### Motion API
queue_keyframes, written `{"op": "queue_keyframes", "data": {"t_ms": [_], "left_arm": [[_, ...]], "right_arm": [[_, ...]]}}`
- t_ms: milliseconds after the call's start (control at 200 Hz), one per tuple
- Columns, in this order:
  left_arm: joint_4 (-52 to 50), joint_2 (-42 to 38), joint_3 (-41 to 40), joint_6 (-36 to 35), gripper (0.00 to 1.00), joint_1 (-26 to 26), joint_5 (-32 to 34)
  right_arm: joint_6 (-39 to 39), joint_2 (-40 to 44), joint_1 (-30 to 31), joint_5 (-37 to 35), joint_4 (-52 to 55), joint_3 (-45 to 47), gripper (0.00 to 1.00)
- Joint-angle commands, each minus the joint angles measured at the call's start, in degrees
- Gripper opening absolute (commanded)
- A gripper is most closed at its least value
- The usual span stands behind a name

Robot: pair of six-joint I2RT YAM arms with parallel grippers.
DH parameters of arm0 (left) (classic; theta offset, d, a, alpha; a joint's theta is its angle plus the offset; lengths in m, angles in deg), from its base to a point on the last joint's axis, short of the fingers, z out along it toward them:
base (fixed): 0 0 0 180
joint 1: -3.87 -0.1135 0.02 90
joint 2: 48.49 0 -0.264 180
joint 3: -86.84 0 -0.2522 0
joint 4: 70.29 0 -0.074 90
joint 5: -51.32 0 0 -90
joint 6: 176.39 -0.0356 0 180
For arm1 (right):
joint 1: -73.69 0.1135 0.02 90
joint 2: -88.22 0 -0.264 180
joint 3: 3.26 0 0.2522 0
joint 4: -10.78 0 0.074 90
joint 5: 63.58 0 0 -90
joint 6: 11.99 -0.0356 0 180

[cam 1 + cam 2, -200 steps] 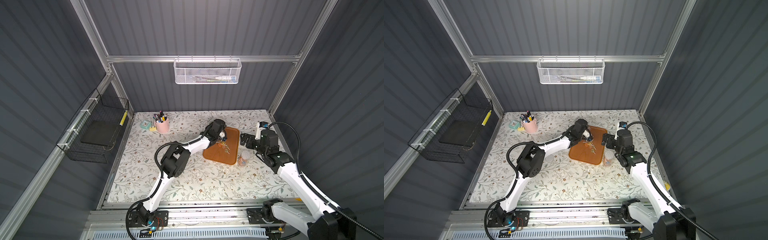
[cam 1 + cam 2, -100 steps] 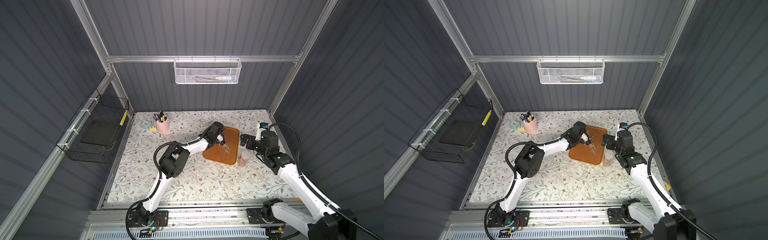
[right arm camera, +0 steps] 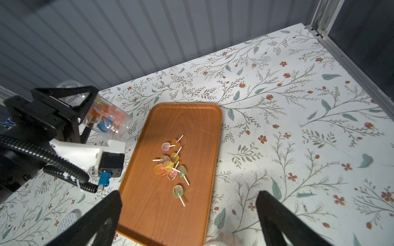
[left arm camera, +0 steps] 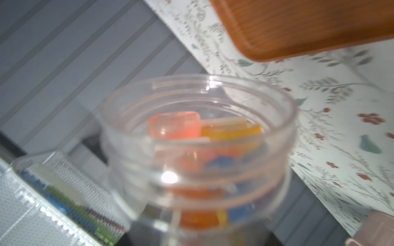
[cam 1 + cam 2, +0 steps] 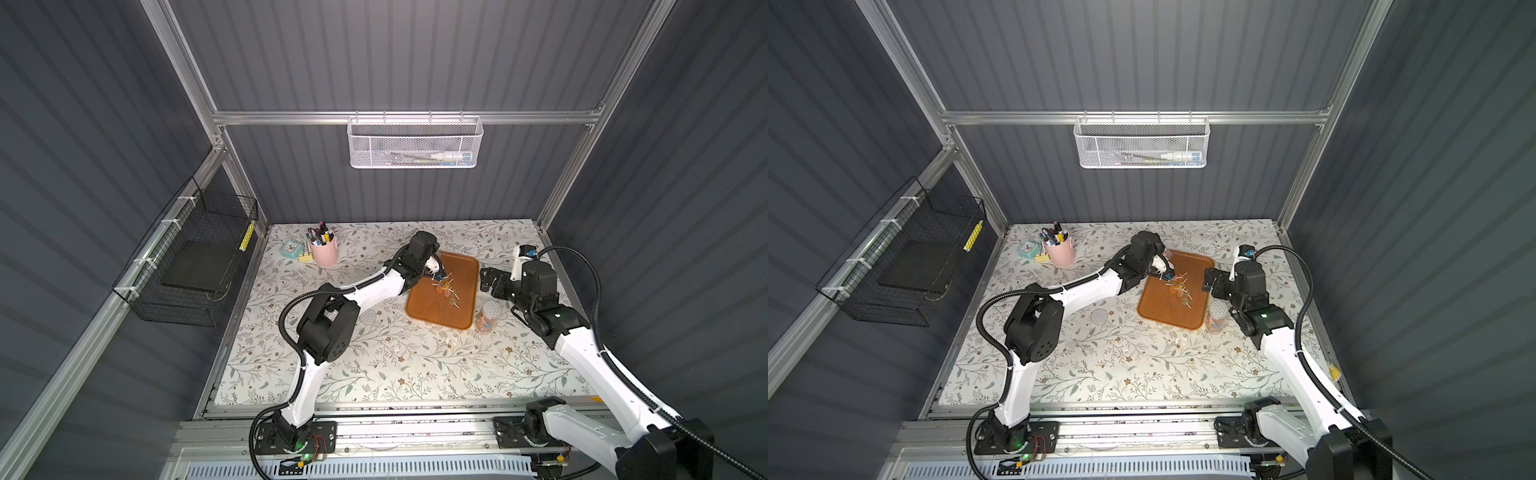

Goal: Pour the candies out of the jar
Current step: 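Pour the candies out of the jar onto the tray.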

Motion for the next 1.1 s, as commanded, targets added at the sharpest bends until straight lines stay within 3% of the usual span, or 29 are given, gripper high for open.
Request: {"op": "queue_keyframes", "data": {"t_ms": [0,75,225,395,500,600,740,990,1096], "left_arm": [[-6.5,0.6,0.4,-9.3,0.00,0.8,-0.3],[-7.7,1.3,0.9,-4.3,0.00,1.4,-2.6],[-22.9,2.4,12.7,21.2,0.00,1.5,-13.0],[-28.8,2.2,16.3,30.9,0.00,0.3,-17.6],[-34.5,2.4,19.1,40.8,0.00,-1.8,-23.2],[-38.3,1.5,20.1,51.5,0.00,-4.3,-30.8],[-39.2,-1.0,18.6,66.2,0.00,-8.5,-46.9],[-36.7,-3.8,15.3,75.5,0.00,-10.7,-61.7],[-35.8,-4.1,14.5,75.1,0.00,-10.3,-58.0]], "right_arm": [[-0.2,0.9,-0.2,0.5,-0.5,0.2,0.99],[-0.1,0.9,-0.2,0.6,-0.5,0.0,0.99],[0.0,1.4,-0.2,0.3,0.1,-0.1,0.99],[0.3,1.8,-0.2,-0.2,0.3,-0.1,0.99],[0.0,1.7,-0.2,0.1,0.0,-0.4,0.99],[-0.2,1.6,-0.2,0.2,-0.1,-0.5,0.99],[-0.4,1.5,-0.2,0.5,-0.2,-0.6,0.99],[-1.3,1.1,-0.2,1.2,-0.5,-0.5,0.99],[-1.6,1.3,-0.2,1.1,-0.6,-0.3,0.99]]}}
